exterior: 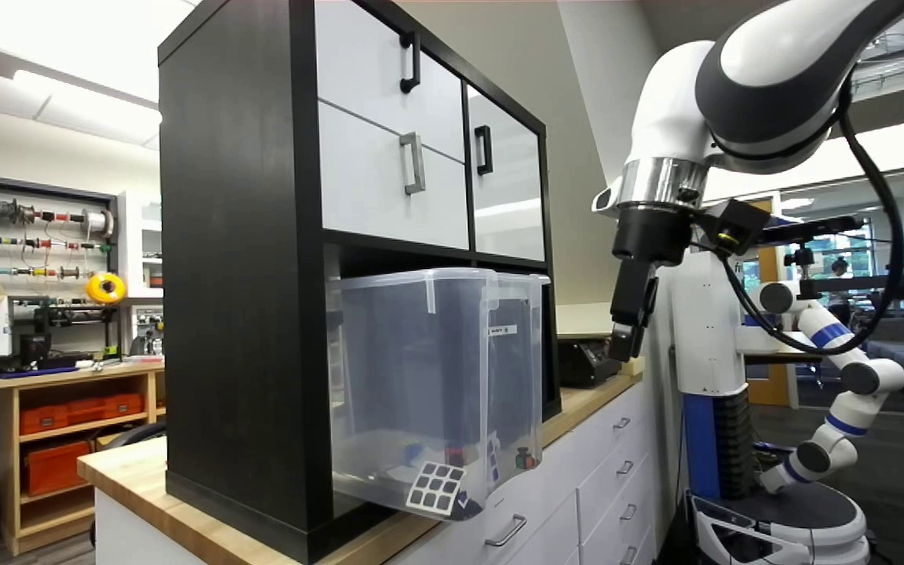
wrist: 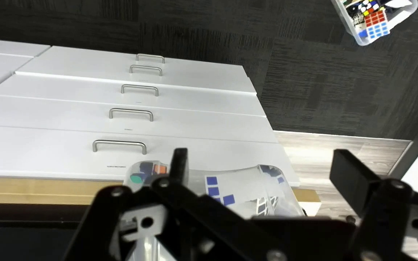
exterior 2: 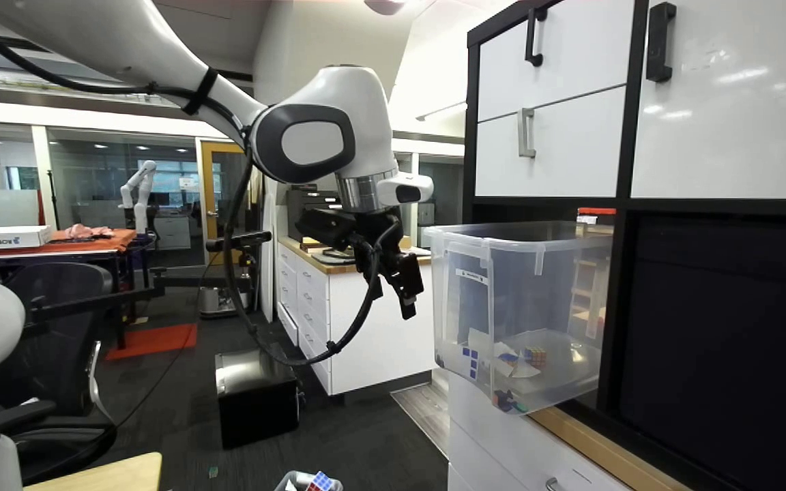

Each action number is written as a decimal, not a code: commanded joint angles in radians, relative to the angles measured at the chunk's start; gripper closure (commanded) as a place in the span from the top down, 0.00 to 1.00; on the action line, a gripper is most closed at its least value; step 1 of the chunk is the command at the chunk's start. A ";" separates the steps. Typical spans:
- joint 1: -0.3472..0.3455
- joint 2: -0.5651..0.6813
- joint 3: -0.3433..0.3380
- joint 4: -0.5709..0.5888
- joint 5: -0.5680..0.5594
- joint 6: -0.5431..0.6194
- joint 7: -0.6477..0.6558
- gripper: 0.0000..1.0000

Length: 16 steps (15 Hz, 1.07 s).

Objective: Push the box

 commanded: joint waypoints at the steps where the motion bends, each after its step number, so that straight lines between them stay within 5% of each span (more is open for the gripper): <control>1: 0.024 0.072 0.001 0.035 0.029 0.099 0.002 1.00; 16: 0.032 0.327 0.032 0.231 0.048 0.249 -0.017 1.00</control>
